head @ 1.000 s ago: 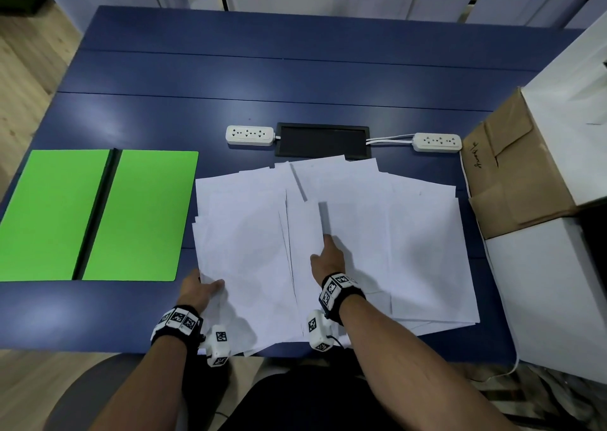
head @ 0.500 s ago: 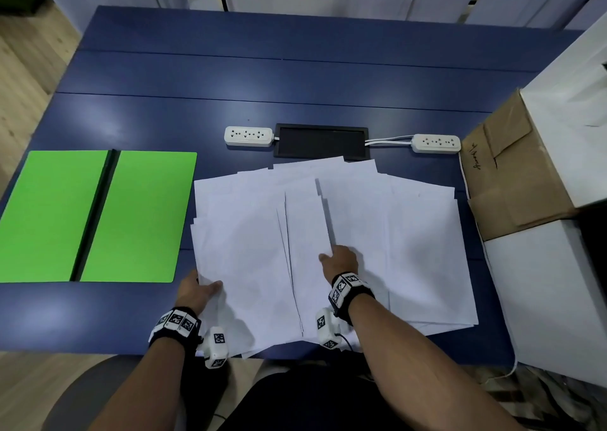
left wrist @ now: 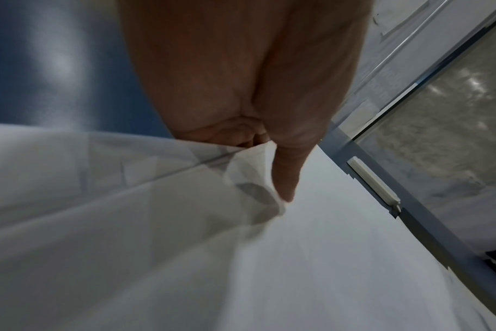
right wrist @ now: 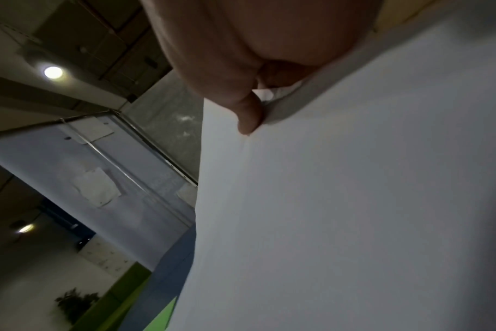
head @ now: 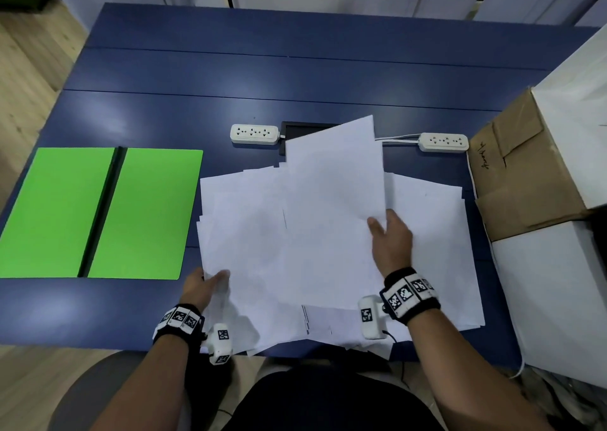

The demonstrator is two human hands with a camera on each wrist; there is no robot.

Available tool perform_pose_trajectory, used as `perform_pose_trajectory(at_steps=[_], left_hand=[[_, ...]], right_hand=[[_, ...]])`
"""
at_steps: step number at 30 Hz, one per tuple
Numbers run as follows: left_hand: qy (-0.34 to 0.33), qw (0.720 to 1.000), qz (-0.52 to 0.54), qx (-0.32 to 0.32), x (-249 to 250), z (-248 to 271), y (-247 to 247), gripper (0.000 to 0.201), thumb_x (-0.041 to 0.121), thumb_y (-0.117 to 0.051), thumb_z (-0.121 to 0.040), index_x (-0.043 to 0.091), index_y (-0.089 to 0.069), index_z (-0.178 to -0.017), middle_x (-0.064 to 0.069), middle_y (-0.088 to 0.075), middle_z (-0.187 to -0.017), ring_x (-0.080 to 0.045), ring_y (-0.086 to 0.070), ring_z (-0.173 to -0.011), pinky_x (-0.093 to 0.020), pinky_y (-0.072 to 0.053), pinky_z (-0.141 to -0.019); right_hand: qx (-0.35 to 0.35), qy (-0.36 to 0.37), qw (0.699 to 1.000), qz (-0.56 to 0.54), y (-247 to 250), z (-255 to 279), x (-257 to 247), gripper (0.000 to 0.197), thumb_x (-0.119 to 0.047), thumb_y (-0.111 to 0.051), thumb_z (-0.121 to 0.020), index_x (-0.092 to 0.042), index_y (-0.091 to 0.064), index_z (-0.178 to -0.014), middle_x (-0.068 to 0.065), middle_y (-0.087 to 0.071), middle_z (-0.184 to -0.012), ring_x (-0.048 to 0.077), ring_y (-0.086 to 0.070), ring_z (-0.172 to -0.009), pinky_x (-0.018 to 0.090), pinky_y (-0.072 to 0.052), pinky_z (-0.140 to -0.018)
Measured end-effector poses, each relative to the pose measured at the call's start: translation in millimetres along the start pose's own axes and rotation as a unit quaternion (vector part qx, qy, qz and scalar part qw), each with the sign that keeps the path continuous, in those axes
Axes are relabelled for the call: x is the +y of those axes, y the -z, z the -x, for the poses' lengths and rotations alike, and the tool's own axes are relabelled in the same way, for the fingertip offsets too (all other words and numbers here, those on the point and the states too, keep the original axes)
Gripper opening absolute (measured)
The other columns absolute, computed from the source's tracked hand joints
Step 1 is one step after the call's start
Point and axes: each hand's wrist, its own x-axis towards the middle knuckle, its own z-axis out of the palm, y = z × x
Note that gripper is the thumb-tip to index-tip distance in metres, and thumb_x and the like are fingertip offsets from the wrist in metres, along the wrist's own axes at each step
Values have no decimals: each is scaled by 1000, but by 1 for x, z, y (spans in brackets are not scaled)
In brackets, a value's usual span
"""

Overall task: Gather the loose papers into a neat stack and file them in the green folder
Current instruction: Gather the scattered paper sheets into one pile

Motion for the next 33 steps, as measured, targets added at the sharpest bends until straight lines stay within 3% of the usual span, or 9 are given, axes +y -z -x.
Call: perform_pose_trajectory(at_steps=[4,7,9,13,16,19,21,26,33], left_hand=[[27,1000,3,8,9,-3,0,78,63,-29,-99,2,-44,-146,-26,-49,-145,-40,-50,-130,-49,-42,-105],[75,996,51,21,14,-1,1,94,73,-23,-94,-2,-38,-148,-15,-62,-110,-31,-56,-108,-38,-45,-83],[65,998,22,1,14,2,1,100,80,-33,-87,-2,-44,-144,-17,-63,-115,-35,-60,-106,-43,-47,-86],[9,1000,10,1,6,6,-3,35,22,-79,-84,3,-63,-109,-20,-71,-111,-30,-67,-91,-39,-51,-82],[-7,999,-26,37,6,6,-8,32,3,-76,-83,-1,-63,-112,-20,-70,-105,-30,-65,-88,-39,-51,-80],[-2,997,-55,60,2,-3,-9,34,12,-77,-84,-2,-64,-111,-22,-71,-106,-36,-68,-95,-47,-56,-85],[-1,996,-66,67,2,-5,-9,34,16,-77,-84,-1,-65,-110,-22,-71,-107,-38,-69,-97,-49,-56,-87],[-14,994,-86,67,0,-8,-9,34,19,-77,-85,-1,-65,-111,-22,-71,-108,-37,-68,-97,-45,-55,-85],[-26,992,-104,65,-1,-8,-10,35,17,-75,-86,-3,-63,-112,-25,-69,-110,-37,-66,-94,-46,-54,-83]], right_hand=[[-119,-74,989,-47,-66,24,4,33,-20,-64,-94,-3,-65,-122,4,-67,-122,21,-63,-113,32,-46,-103],[-200,-119,972,-29,-114,51,1,32,-15,-58,-94,-5,-63,-123,16,-67,-123,31,-64,-114,37,-50,-100],[-275,-138,951,-13,-134,62,-2,36,-7,-48,-93,-4,-60,-126,15,-62,-127,32,-61,-116,36,-49,-101],[-418,-112,902,-1,-144,70,-14,31,1,-42,-90,-15,-57,-112,0,-60,-92,21,-57,-84,28,-44,-77],[-353,-87,930,-45,-128,61,-9,29,-5,-50,-92,-16,-64,-115,0,-65,-91,15,-58,-75,25,-45,-70],[-146,-7,988,58,-88,39,30,32,-6,-55,-88,-10,-70,-116,12,-67,-118,25,-62,-106,29,-47,-93],[-45,-23,972,228,-49,21,71,46,-21,-55,-90,-11,-58,-135,19,-49,-145,35,-45,-136,43,-34,-111],[-116,-269,914,282,13,8,139,73,-50,-35,-101,-16,-7,-160,15,7,-166,35,-2,-154,54,-10,-122],[-105,-144,950,256,3,25,120,40,-33,-49,-97,-17,-60,-133,9,-40,-152,30,-42,-134,41,-39,-109]])
